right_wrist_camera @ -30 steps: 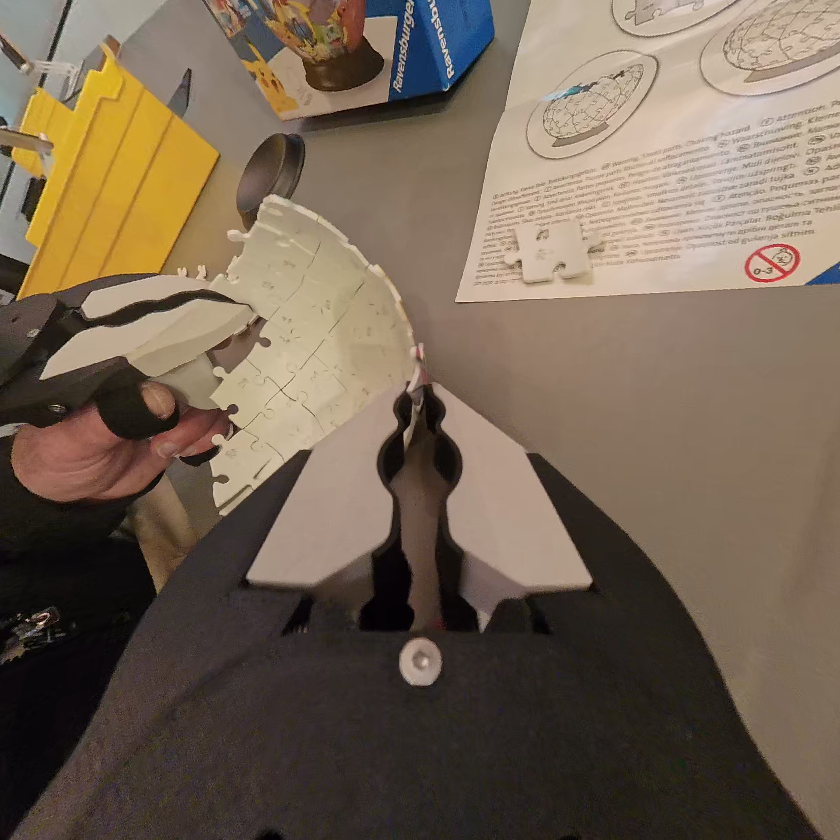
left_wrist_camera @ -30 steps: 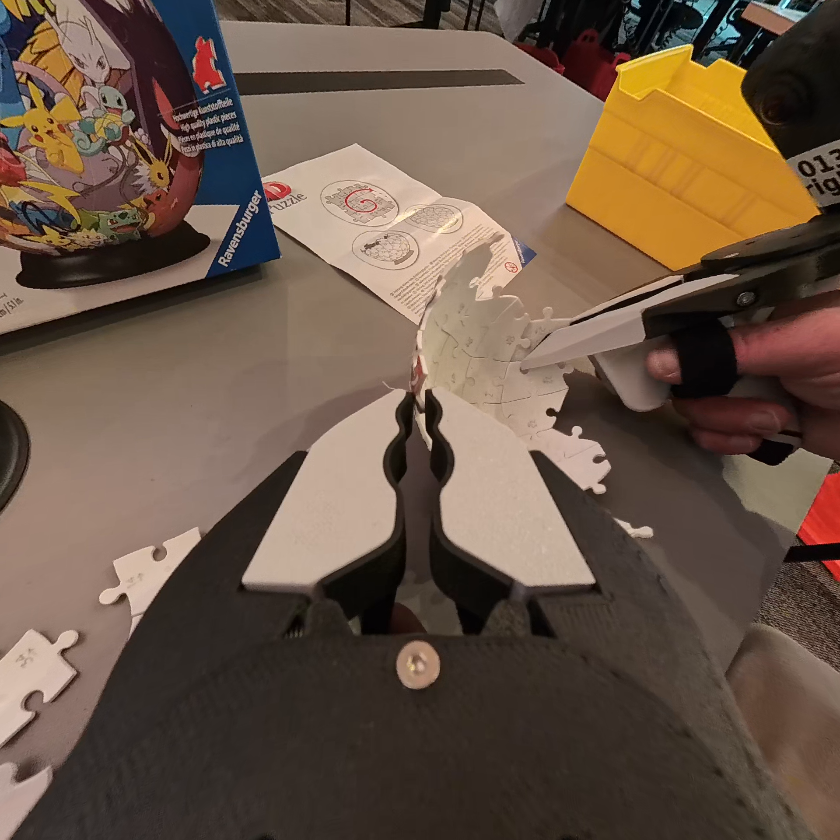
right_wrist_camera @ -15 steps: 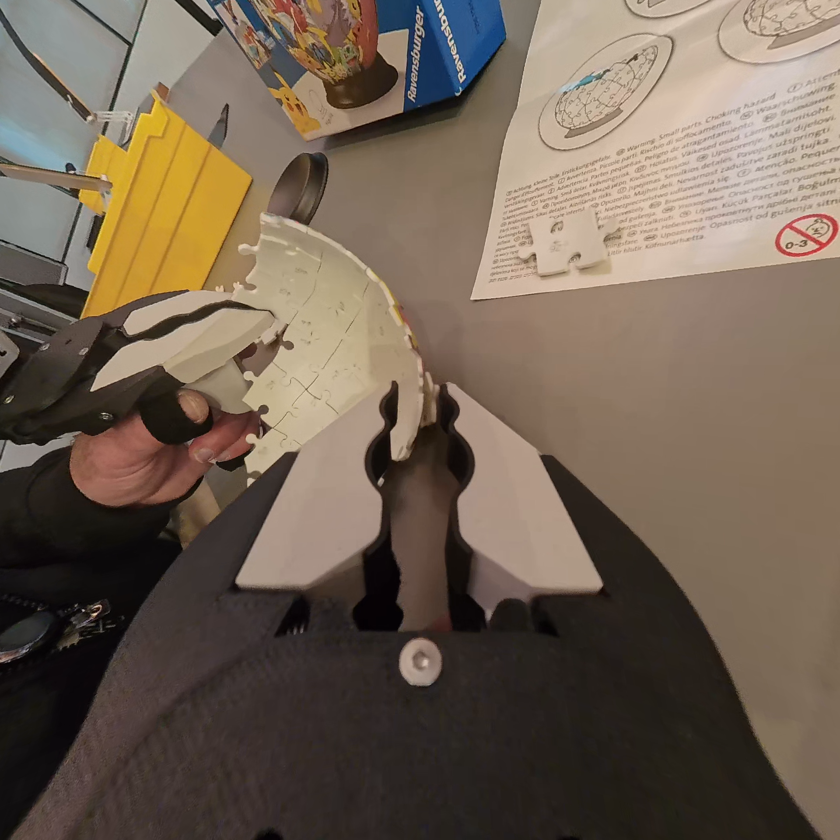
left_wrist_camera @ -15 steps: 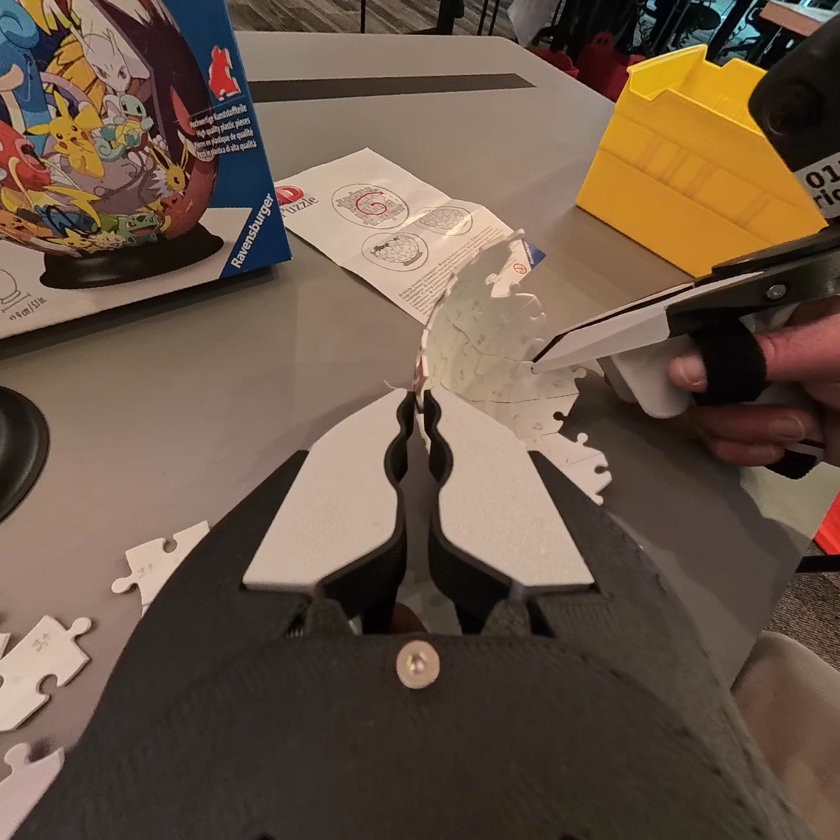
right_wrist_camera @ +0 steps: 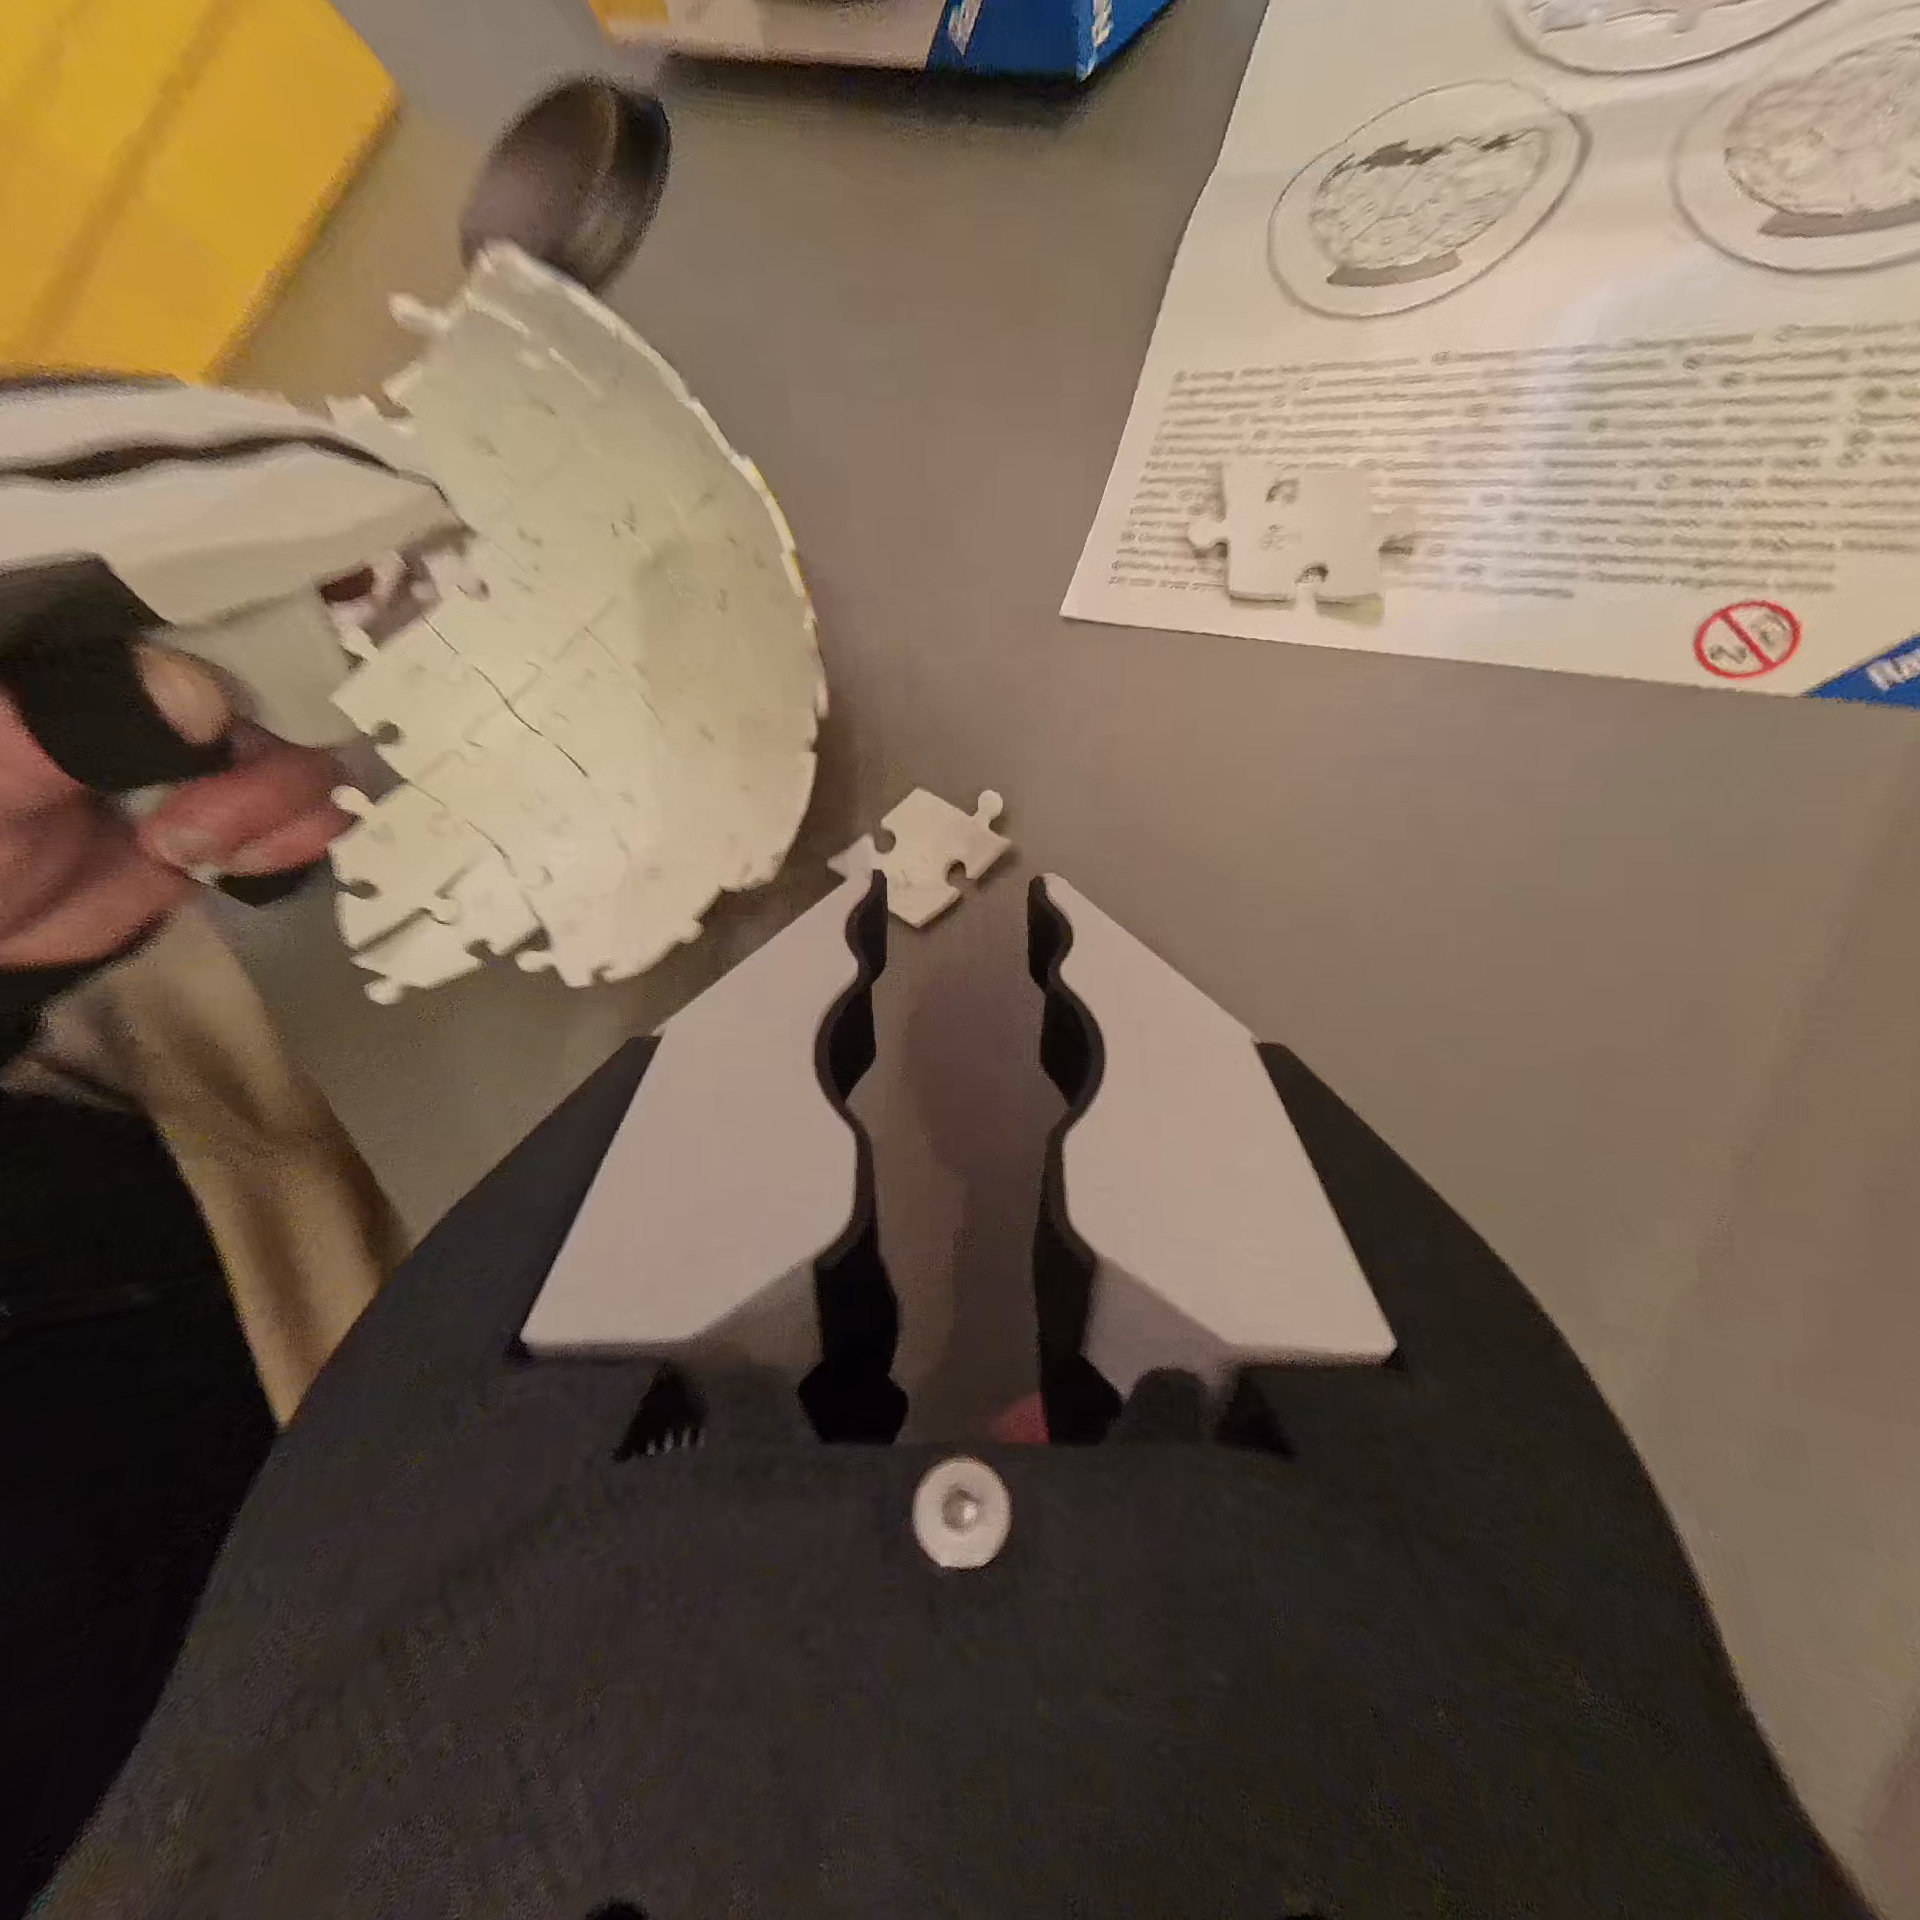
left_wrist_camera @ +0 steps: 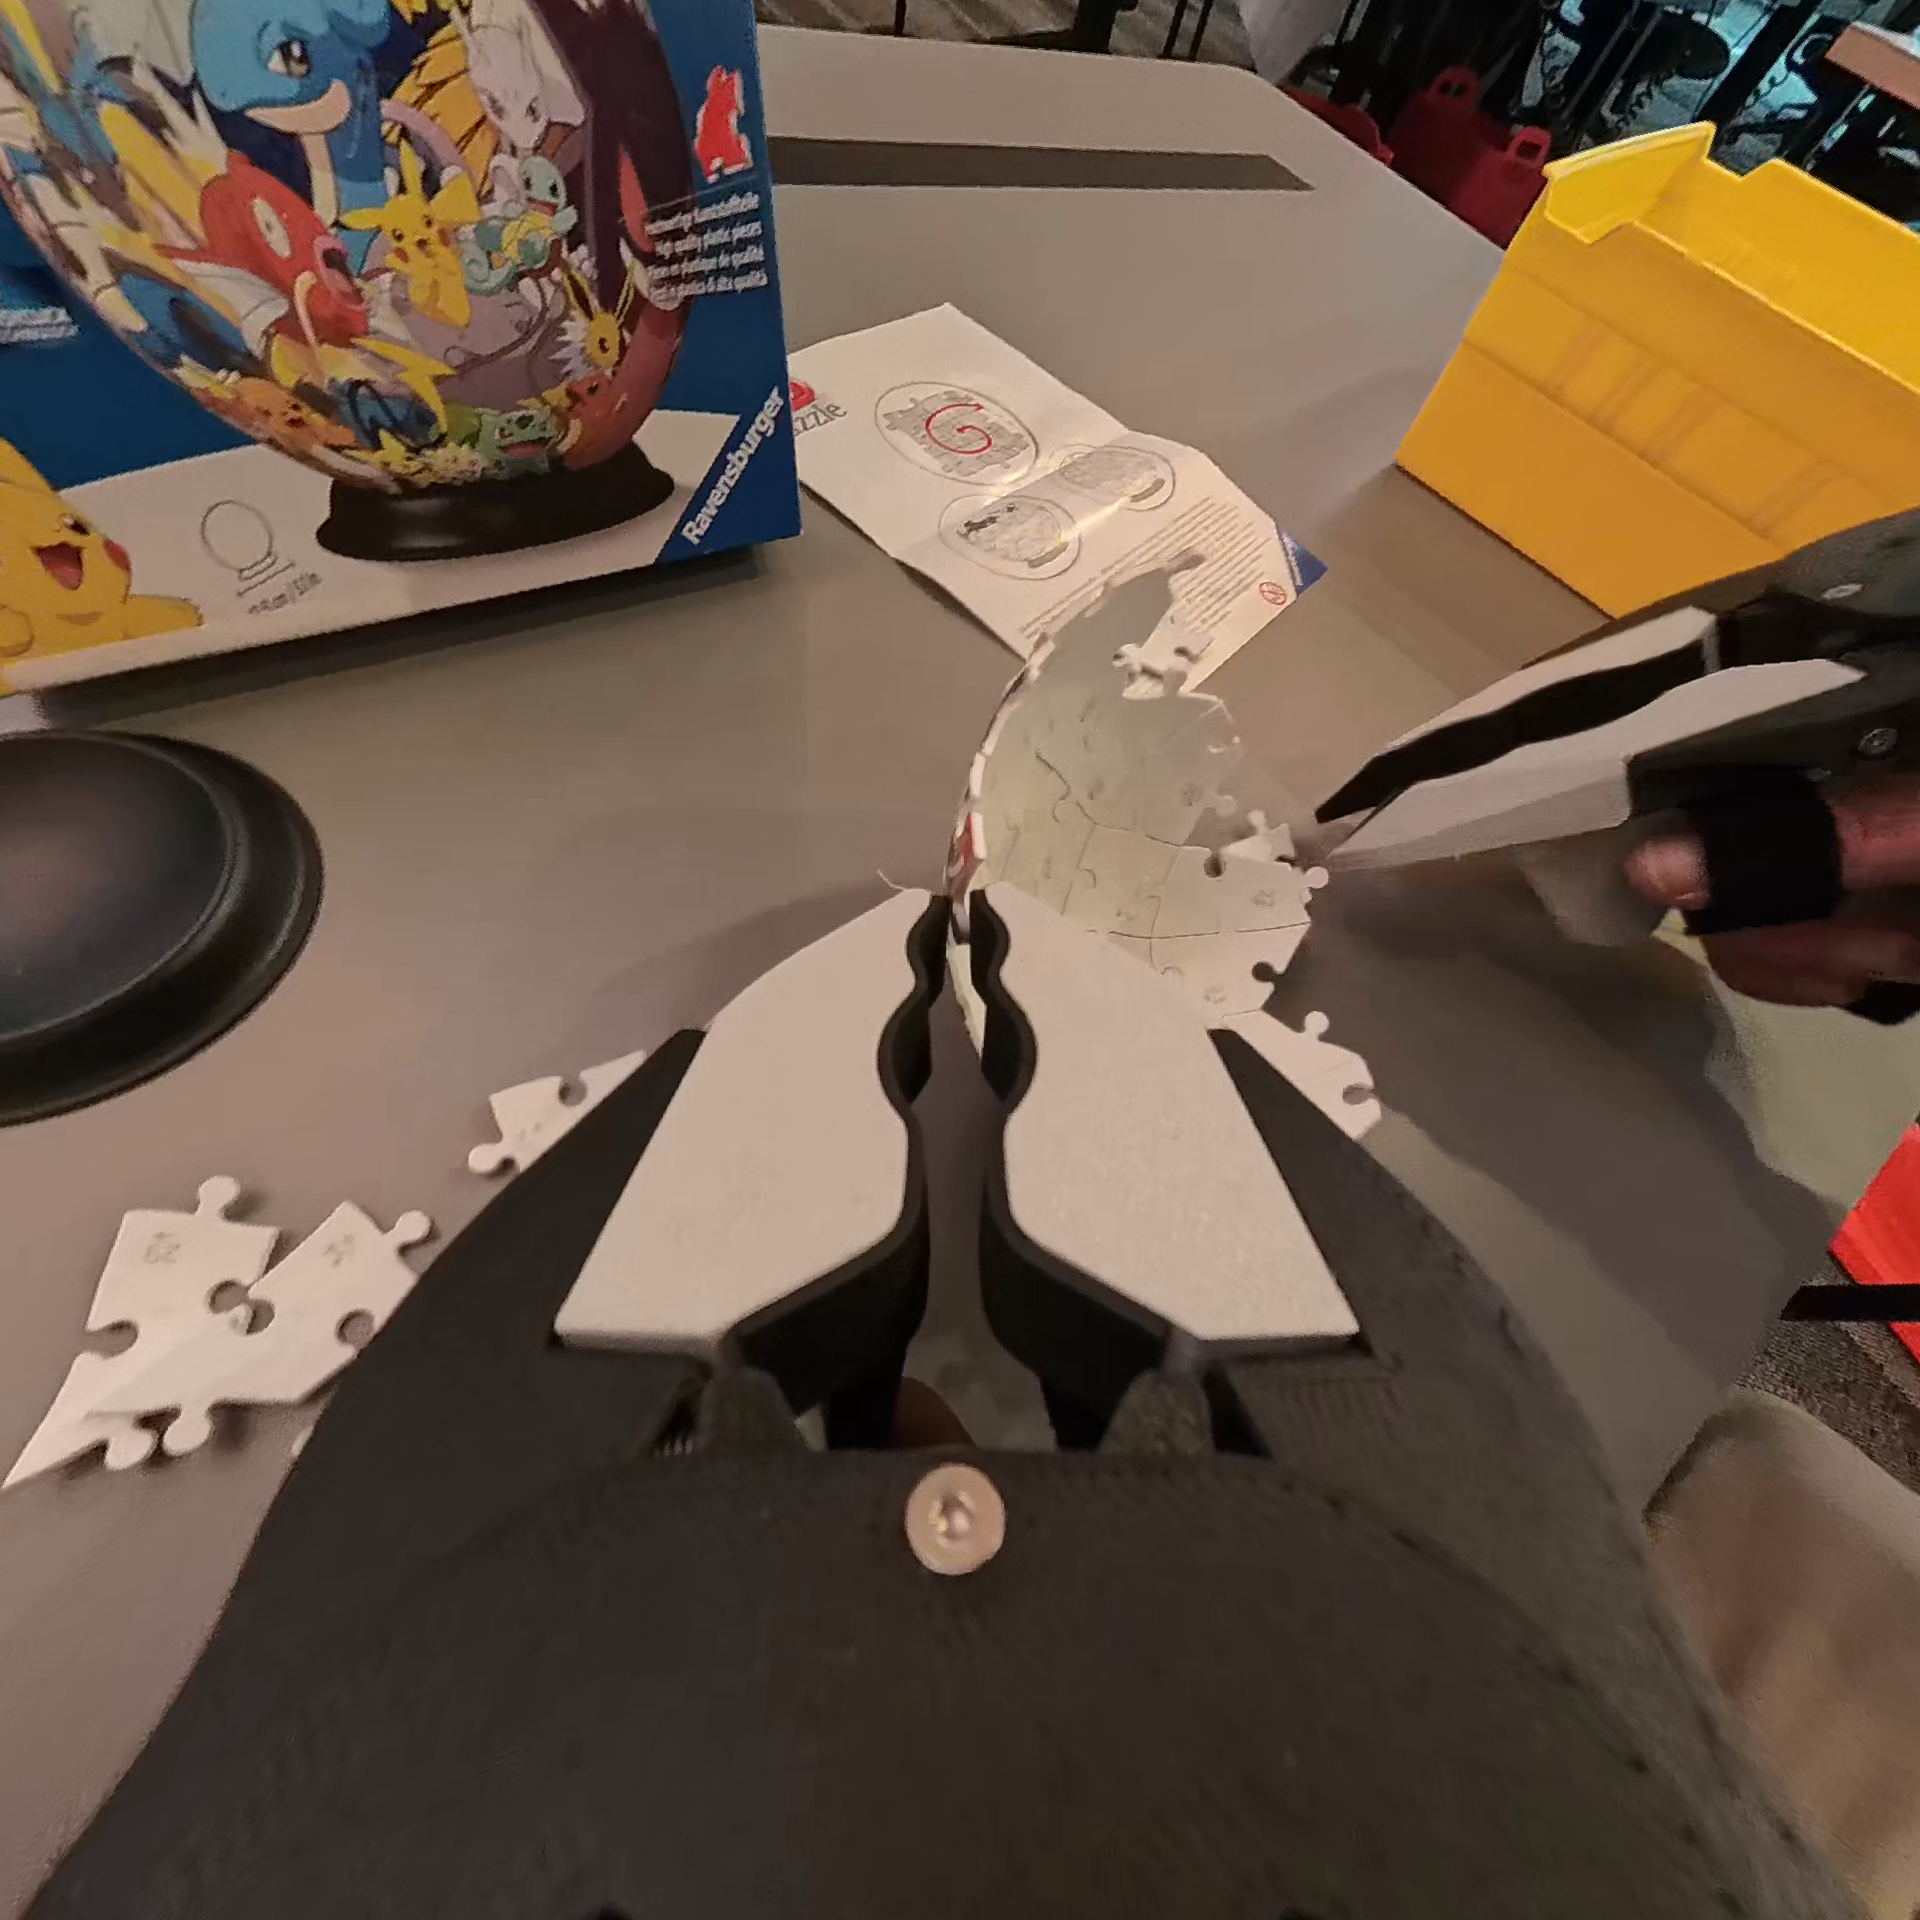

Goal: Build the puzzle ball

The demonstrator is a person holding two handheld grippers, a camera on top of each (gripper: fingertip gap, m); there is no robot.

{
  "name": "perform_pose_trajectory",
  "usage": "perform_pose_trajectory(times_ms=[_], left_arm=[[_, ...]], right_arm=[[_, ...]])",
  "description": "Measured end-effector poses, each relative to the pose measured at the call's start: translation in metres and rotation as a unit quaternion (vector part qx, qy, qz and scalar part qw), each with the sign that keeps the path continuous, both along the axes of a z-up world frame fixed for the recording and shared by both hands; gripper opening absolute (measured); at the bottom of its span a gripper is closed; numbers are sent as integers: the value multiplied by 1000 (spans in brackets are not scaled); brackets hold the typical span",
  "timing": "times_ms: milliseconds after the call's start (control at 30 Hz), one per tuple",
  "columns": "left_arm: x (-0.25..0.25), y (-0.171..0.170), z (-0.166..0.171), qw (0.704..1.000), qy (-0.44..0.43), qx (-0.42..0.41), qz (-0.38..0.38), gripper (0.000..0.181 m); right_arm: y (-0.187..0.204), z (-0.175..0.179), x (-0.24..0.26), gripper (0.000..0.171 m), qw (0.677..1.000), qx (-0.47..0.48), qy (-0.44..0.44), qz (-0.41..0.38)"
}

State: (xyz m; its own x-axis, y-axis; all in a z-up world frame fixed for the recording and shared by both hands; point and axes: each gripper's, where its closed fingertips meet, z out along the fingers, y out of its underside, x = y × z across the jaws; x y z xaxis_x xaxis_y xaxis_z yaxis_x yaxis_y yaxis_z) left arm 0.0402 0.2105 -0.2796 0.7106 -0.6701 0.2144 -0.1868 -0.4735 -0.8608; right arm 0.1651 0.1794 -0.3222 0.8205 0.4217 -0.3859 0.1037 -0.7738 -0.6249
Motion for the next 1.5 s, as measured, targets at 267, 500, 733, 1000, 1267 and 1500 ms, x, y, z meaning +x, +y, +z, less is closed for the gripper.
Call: perform_pose_trajectory(times_ms=[267, 500, 733, 1000, 1267, 1500], left_arm=[[-4, -1, -1, 1000, 0, -1, -1, 4], [-7, -3, -4, 1000, -3, -7, -2, 5], [-11, -7, -1, 1000, -5, -12, -16, 20], [-19, -15, -4, 999, -3, -29, -43, 33], [-26, -12, 23, 999, -12, 11, -49, 38], [-8, -27, 41, 994, 13, 53, -94, 37]], right_arm=[[10, -10, -4, 25, 987, 42, -141, 59], [9, -11, -2, 0, 988, 49, -134, 58], [10, -2, -4, 18, 986, 70, -131, 69], [4, -12, -11, 24, 970, 72, -197, 120], [6, -7, -9, 5, 974, 90, -182, 101], [3, -2, -4, 22, 978, 79, -172, 88]])
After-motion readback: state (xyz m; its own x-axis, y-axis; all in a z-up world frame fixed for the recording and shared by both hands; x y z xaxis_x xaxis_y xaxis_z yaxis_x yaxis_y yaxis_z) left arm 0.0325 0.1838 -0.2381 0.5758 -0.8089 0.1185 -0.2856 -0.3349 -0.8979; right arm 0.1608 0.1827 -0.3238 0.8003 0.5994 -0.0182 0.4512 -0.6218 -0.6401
